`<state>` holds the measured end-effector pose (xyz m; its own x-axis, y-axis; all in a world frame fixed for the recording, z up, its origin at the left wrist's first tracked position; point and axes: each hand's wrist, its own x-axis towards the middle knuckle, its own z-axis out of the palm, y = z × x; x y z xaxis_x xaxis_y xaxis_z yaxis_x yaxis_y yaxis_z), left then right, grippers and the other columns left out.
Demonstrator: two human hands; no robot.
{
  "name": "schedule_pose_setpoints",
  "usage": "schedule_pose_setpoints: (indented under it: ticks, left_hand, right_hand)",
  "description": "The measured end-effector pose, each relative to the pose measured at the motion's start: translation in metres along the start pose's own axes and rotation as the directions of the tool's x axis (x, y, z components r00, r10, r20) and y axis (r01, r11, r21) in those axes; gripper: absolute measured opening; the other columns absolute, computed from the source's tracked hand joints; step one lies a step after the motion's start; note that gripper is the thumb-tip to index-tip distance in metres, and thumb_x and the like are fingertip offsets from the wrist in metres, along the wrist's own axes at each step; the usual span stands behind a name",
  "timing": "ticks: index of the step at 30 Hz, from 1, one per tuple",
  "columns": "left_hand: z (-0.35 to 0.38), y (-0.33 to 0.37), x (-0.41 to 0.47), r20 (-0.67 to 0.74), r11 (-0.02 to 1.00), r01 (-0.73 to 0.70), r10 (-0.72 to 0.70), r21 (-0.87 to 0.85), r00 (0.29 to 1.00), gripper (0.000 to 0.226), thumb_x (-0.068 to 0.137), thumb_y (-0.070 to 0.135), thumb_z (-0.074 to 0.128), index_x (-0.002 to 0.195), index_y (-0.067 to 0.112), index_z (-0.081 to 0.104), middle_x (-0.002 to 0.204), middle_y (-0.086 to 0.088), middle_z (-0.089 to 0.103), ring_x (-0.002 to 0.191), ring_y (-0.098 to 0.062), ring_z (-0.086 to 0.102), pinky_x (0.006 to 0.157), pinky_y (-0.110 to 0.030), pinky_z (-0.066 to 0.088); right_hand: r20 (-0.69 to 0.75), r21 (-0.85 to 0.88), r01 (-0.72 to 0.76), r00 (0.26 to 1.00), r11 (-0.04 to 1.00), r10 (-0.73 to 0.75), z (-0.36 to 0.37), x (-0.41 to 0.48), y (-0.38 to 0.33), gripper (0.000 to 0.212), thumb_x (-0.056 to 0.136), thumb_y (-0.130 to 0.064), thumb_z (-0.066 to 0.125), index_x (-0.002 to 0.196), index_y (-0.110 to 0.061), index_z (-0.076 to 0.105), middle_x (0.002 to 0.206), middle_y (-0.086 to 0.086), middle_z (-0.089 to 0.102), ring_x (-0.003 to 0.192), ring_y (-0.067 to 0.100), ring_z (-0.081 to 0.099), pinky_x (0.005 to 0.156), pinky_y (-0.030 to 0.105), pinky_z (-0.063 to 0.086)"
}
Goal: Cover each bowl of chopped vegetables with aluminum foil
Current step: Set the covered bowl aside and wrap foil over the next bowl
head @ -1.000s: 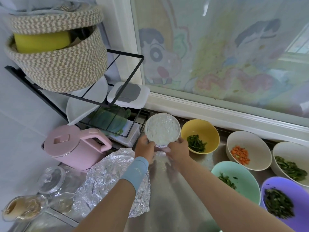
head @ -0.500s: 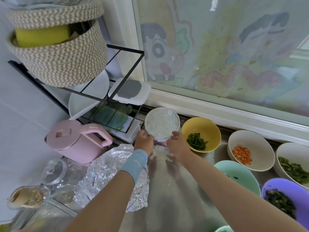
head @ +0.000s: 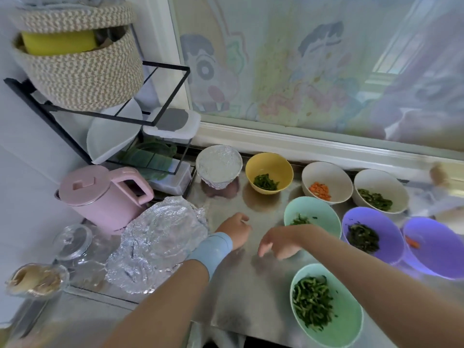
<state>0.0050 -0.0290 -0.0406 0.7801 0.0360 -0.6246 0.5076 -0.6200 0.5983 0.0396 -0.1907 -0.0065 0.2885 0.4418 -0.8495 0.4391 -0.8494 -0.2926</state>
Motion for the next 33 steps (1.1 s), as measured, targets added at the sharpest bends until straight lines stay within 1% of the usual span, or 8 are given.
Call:
schedule_pose_setpoints:
  ticks: [4, 10, 14, 16, 20, 24, 28, 33]
  left_hand:
    - [0.038, -0.013, -0.013, 0.148, 0.991, -0.041, 0.022, 0.124, 0.989, 0.044, 0.089, 0.031, 0.047, 0.133, 0.028, 0.051, 0.135, 0.003, 0.056, 0.116, -0.021, 0.056, 0.102, -0.035, 0.044]
    - [0.065, -0.023, -0.03, 0.227, 0.976, -0.106, 0.062, 0.19, 0.972, 0.042, 0.088, 0.032, 0.044, 0.129, 0.032, 0.054, 0.125, 0.002, 0.06, 0.106, -0.023, 0.06, 0.098, -0.037, 0.047]
    - [0.067, -0.026, -0.037, 0.272, 0.973, -0.165, 0.116, 0.162, 0.955, 0.012, 0.09, 0.031, 0.048, 0.079, 0.032, 0.052, 0.083, -0.002, 0.05, 0.078, -0.02, 0.043, 0.073, -0.03, 0.037]
    - [0.062, -0.029, -0.037, 0.249, 0.978, -0.131, 0.088, 0.162, 0.965, 0.016, 0.089, 0.034, 0.052, 0.077, 0.023, 0.051, 0.072, -0.001, 0.047, 0.069, -0.022, 0.043, 0.065, -0.031, 0.032]
    - [0.036, -0.031, -0.031, 0.087, 0.989, -0.009, -0.004, 0.145, 0.996, 0.034, 0.09, 0.034, 0.051, 0.123, 0.026, 0.048, 0.106, -0.002, 0.06, 0.084, -0.021, 0.058, 0.07, -0.03, 0.046]
    - [0.009, -0.034, -0.021, -0.017, 0.987, 0.053, -0.051, 0.151, 0.999, 0.01, 0.092, 0.029, 0.049, 0.086, 0.021, 0.048, 0.087, -0.005, 0.052, 0.075, -0.025, 0.048, 0.067, -0.03, 0.035]
    - [-0.009, -0.031, -0.009, -0.047, 0.995, 0.065, -0.062, 0.079, 0.997, 0.02, 0.095, 0.023, 0.046, 0.086, 0.007, 0.054, 0.086, -0.007, 0.051, 0.077, -0.025, 0.051, 0.069, -0.031, 0.032]
    - [-0.021, -0.029, -0.007, -0.038, 0.994, 0.085, -0.083, 0.064, 0.996, 0.023, 0.094, 0.021, 0.042, 0.071, 0.015, 0.043, 0.074, -0.004, 0.043, 0.073, -0.022, 0.04, 0.066, -0.032, 0.03]
  right_hand:
    - [0.041, -0.112, -0.075, 0.996, 0.991, 0.08, 0.044, -0.002, 0.006, 0.058, 0.086, 0.001, 0.044, 0.135, -0.027, 0.056, 0.137, -0.005, 0.054, 0.122, 0.021, 0.053, 0.093, 0.026, 0.045]
    - [-0.09, -0.165, -0.179, 0.982, 0.97, 0.165, 0.08, 0.006, 0.013, 0.057, 0.083, 0.01, 0.048, 0.125, -0.024, 0.066, 0.121, 0.001, 0.066, 0.106, 0.025, 0.063, 0.09, 0.033, 0.053]
    - [-0.205, -0.132, -0.19, 0.965, 0.973, 0.161, 0.075, 0.015, 0.006, 0.063, 0.084, 0.012, 0.047, 0.13, -0.028, 0.062, 0.123, 0.002, 0.065, 0.102, 0.025, 0.065, 0.086, 0.034, 0.055]
    - [-0.267, -0.064, -0.17, 0.952, 0.983, 0.148, 0.067, 0.021, 0.005, 0.057, 0.089, 0.007, 0.047, 0.129, -0.029, 0.062, 0.12, 0.003, 0.067, 0.098, 0.024, 0.065, 0.086, 0.037, 0.056]
    - [-0.404, 0.163, -0.092, 0.902, 0.982, 0.152, 0.046, 0.026, 0.0, 0.042, 0.096, -0.001, 0.044, 0.127, -0.021, 0.063, 0.122, 0.003, 0.064, 0.107, 0.024, 0.06, 0.09, 0.034, 0.05]
    - [-0.466, 0.346, -0.058, 0.856, 0.936, 0.225, 0.029, 0.039, -0.002, 0.045, 0.093, 0.0, 0.039, 0.129, -0.019, 0.06, 0.128, 0.007, 0.061, 0.112, 0.027, 0.057, 0.088, 0.031, 0.046]
    - [-0.452, 0.381, -0.072, 0.855, 0.922, 0.254, 0.016, 0.048, -0.007, 0.048, 0.094, -0.003, 0.037, 0.136, -0.018, 0.053, 0.135, 0.009, 0.055, 0.119, 0.029, 0.053, 0.09, 0.031, 0.044]
    - [-0.358, 0.268, -0.09, 0.915, 0.959, 0.186, 0.001, 0.055, -0.017, 0.055, 0.095, -0.007, 0.037, 0.149, -0.017, 0.036, 0.149, 0.008, 0.041, 0.133, 0.028, 0.043, 0.103, 0.034, 0.041]
